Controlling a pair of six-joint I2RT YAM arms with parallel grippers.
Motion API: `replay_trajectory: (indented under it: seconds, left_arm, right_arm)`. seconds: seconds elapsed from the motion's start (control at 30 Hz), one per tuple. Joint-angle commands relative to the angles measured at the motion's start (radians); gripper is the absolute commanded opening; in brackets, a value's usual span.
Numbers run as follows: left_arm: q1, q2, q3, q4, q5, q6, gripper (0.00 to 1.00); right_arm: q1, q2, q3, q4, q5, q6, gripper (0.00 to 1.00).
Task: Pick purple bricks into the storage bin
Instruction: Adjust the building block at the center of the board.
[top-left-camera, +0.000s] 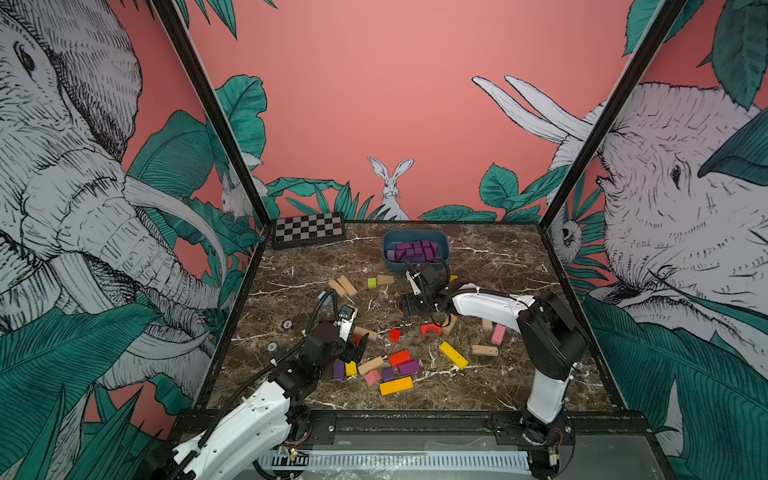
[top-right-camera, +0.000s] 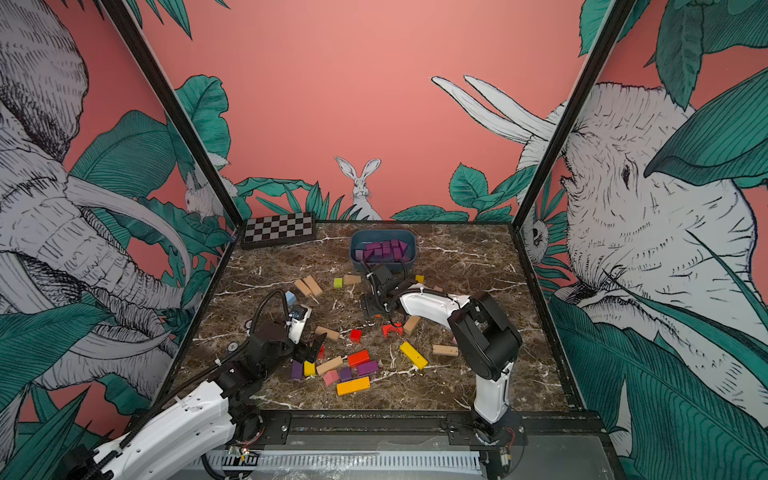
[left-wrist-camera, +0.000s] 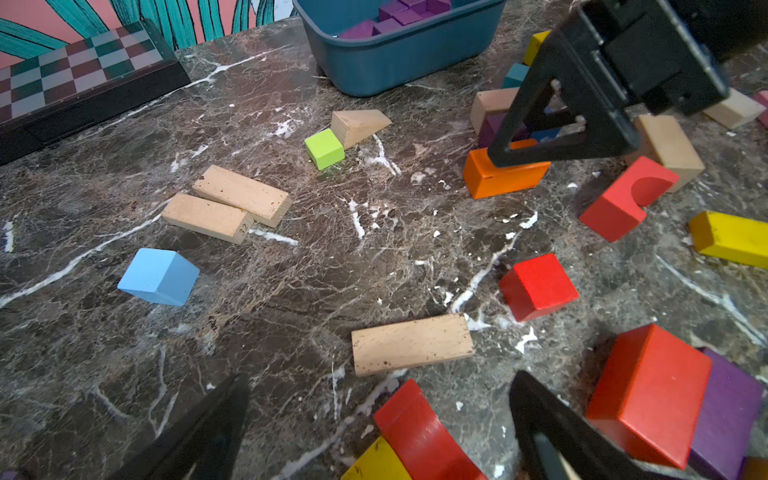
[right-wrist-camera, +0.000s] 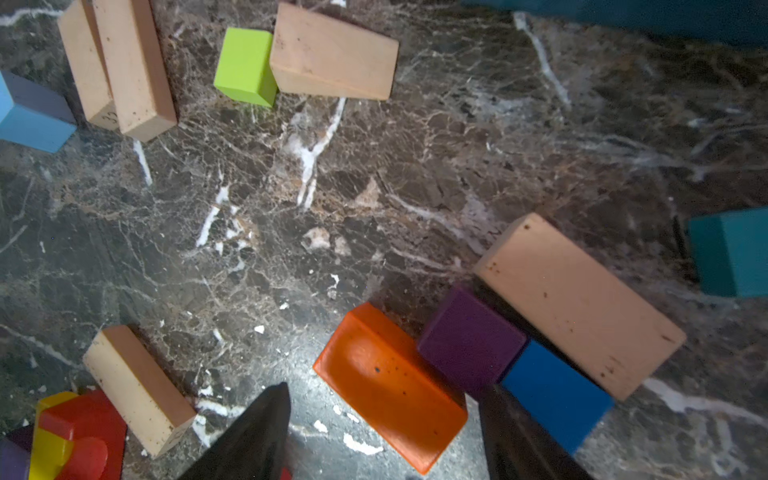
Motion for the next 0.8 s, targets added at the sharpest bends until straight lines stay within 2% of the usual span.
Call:
replay_trajectory:
  seconds: [0.0, 0.63, 0.77]
  left_arm:
    - [0.002, -0.012, 0.008, 0.020, -0.001, -0.007, 0.99]
    - [0.002, -0.012, 0.008, 0.022, -0.004, -0.008, 0.99]
    - [0.002, -0.014, 0.008, 0.022, -0.006, -0.008, 0.99]
  right_arm:
    - [-0.008, 0.027, -0.003, 0.030, -0.017, 0.014, 0.74]
    - [-0.030, 0.061, 0.027, -0.001, 0.037, 0.020, 0.73]
    - [-0.030, 0.078, 0.054, 0.007, 0.050, 0.023, 0.70]
